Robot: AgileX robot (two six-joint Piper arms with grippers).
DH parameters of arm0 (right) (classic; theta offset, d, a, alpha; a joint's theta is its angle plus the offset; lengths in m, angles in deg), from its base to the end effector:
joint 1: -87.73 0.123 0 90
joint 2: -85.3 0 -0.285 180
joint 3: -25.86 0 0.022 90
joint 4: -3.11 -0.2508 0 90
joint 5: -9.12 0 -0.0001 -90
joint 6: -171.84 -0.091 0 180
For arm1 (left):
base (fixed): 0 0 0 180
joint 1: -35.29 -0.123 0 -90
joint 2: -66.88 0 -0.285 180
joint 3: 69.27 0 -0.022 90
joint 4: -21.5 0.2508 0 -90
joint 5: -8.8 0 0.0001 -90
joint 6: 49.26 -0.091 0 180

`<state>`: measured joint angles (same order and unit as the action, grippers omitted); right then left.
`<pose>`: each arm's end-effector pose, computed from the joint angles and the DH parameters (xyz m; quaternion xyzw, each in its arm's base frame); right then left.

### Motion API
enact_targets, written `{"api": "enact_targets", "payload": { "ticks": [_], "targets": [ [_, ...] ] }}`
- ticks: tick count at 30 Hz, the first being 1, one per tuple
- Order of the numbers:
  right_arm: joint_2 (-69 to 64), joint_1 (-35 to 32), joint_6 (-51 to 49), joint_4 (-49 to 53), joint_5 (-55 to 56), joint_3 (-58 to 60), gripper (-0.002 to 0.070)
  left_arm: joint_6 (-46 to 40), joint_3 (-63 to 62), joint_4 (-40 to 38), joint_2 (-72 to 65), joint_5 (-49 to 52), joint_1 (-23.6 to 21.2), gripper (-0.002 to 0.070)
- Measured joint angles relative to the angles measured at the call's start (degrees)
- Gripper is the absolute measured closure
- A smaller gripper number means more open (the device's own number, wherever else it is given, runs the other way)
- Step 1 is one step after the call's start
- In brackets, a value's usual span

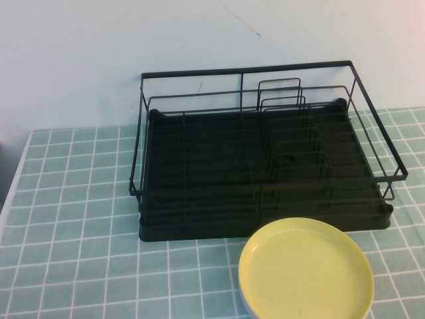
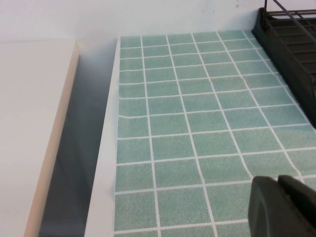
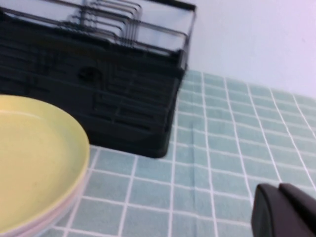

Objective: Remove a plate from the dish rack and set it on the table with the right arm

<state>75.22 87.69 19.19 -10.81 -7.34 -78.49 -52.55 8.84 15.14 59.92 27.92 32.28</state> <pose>0.0567 0.0062 0.1949 -0.1154 0.7669 -0.0507 0.6293 0.0534 -0.0005 0.1788 -0.0283 0.7879 -0.0128 0.6150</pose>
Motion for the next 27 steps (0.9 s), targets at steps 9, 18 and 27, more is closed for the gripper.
{"api": "enact_targets", "payload": {
  "ticks": [9, 18, 27],
  "targets": [
    [2.9, -0.2, -15.3, 13.6, -3.0, 2.9, 0.0678, 0.0, 0.0, 0.0, 0.0, 0.0, 0.0, 0.0678],
    [2.9, -1.5, -18.0, 13.9, -3.6, 2.7, 0.0678, 0.0, 0.0, 0.0, 0.0, 0.0, 0.0, 0.0678],
    [2.9, -1.5, -18.6, 14.2, -3.6, 2.7, 0.0678, 0.0, 0.0, 0.0, 0.0, 0.0, 0.0, 0.0678]
  ]
}}
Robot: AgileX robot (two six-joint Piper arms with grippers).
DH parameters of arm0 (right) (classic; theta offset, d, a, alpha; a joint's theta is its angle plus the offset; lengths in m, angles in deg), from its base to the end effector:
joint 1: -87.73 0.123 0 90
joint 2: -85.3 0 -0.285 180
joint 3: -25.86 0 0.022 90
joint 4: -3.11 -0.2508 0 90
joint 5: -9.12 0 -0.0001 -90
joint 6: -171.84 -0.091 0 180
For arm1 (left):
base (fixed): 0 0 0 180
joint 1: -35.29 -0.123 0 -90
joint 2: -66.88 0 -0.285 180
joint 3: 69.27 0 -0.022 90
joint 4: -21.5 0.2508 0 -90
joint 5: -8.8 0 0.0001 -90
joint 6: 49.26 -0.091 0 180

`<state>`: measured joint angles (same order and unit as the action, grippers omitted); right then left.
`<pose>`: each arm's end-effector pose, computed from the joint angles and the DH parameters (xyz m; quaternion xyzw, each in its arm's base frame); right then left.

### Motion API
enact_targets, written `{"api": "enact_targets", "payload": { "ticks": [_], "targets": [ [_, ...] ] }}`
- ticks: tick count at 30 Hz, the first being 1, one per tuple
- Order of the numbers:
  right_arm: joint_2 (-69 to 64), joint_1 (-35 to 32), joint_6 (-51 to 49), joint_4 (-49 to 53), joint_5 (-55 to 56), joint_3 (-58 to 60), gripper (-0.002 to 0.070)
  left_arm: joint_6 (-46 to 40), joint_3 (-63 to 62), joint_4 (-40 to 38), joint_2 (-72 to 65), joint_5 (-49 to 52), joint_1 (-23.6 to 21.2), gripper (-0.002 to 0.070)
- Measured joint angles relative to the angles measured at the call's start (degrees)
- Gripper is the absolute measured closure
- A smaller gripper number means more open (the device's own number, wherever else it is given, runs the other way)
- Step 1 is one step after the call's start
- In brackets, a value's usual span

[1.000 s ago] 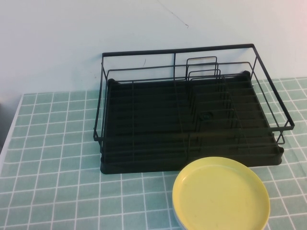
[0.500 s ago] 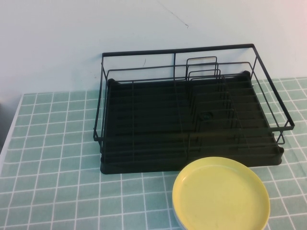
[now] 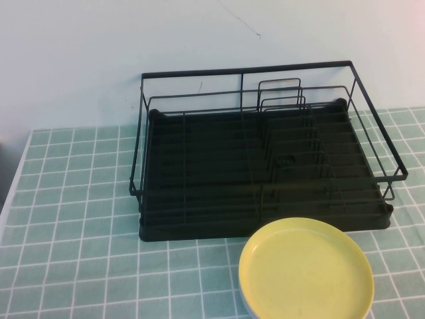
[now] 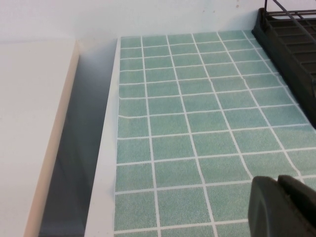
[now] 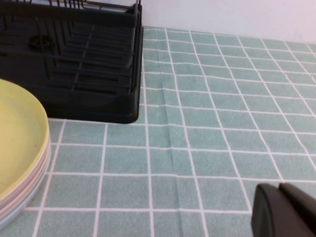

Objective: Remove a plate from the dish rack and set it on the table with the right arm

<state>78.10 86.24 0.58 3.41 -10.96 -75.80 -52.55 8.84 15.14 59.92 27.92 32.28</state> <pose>0.0532 -0.0015 0.1756 -0.0518 0.7949 -0.0561 0.6019 0.0534 -0.0005 0.1788 -0.0283 0.7879 -0.0128 0.6150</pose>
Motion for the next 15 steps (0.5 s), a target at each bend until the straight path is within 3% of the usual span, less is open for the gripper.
{"api": "enact_targets", "payload": {
  "ticks": [15],
  "targets": [
    [0.0, 0.0, 0.0, 0.6, 0.0, 0.0, 0.0678, 0.0, 0.0, 0.0, 0.0, 0.0, 0.0, 0.0678]
  ]
}}
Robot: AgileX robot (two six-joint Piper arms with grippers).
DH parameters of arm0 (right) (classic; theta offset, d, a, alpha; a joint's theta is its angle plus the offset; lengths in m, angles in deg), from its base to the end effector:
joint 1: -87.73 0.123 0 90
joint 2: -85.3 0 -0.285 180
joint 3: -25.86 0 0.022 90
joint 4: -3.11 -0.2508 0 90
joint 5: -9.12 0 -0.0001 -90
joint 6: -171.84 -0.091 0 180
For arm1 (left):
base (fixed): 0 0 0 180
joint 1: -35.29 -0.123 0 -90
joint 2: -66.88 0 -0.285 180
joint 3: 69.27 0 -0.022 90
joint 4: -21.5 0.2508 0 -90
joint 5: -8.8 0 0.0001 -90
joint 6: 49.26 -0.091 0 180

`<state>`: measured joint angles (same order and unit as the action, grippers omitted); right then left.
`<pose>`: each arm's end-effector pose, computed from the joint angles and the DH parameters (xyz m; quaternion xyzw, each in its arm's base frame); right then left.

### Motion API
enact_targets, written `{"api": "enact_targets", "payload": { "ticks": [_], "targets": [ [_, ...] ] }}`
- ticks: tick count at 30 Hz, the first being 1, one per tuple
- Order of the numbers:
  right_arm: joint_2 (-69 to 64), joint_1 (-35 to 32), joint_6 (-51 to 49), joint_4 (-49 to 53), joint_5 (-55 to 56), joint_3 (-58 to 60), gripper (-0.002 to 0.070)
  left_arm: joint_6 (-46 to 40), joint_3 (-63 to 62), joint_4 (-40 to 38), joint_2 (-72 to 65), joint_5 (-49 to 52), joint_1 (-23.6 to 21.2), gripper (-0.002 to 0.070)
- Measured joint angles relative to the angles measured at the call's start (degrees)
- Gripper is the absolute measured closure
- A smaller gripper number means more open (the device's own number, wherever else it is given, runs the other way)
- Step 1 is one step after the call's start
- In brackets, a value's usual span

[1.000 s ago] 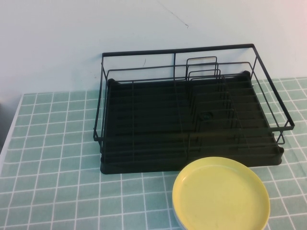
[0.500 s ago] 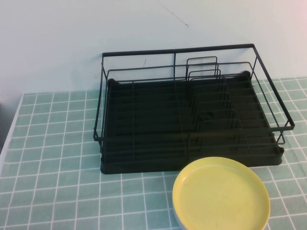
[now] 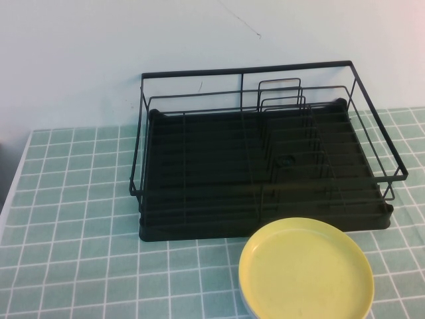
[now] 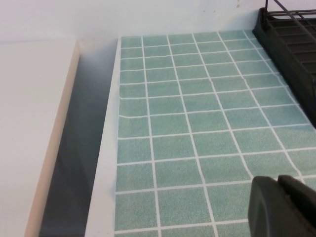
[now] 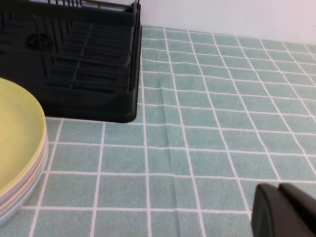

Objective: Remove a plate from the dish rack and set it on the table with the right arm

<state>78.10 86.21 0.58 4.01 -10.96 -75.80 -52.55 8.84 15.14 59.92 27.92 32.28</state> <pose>0.0532 -0.0019 0.1756 -0.0544 0.7948 -0.0606 0.6014 0.0534 -0.0005 0.1788 -0.0283 0.7879 -0.0128 0.6150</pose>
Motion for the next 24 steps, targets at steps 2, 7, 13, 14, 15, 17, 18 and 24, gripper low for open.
{"api": "enact_targets", "payload": {
  "ticks": [2, 7, 13, 14, 15, 17, 18, 24],
  "targets": [
    [0.0, 0.0, 0.0, 0.1, 0.0, 0.0, 0.0678, 0.0, 0.0, 0.0, 0.0, 0.0, 0.0, 0.0678],
    [0.0, 0.0, 0.0, 0.1, 0.0, 0.0, 0.0678, 0.0, 0.0, 0.0, 0.0, 0.0, 0.0, 0.0678],
    [0.0, 0.0, 0.0, 0.1, 0.0, 0.0, 0.0678, 0.0, 0.0, 0.0, 0.0, 0.0, 0.0, 0.0678],
    [0.0, 0.0, 0.0, 0.1, 0.0, 0.0, 0.0678, 0.0, 0.0, 0.0, 0.0, 0.0, 0.0, 0.0678],
    [0.0, 0.0, 0.0, 0.1, 0.0, 0.0, 0.0678, 0.0, 0.0, 0.0, 0.0, 0.0, 0.0, 0.0678],
    [0.0, 0.0, 0.0, 0.1, 0.0, 0.0, 0.0678, 0.0, 0.0, 0.0, 0.0, 0.0, 0.0, 0.0678],
    [0.0, 0.0, 0.0, 0.1, 0.0, 0.0, 0.0678, 0.0, 0.0, 0.0, 0.0, 0.0, 0.0, 0.0678],
    [0.0, 0.0, 0.0, 0.1, 0.0, 0.0, 0.0678, 0.0, 0.0, 0.0, 0.0, 0.0, -0.6, 0.0678]
  ]
}}
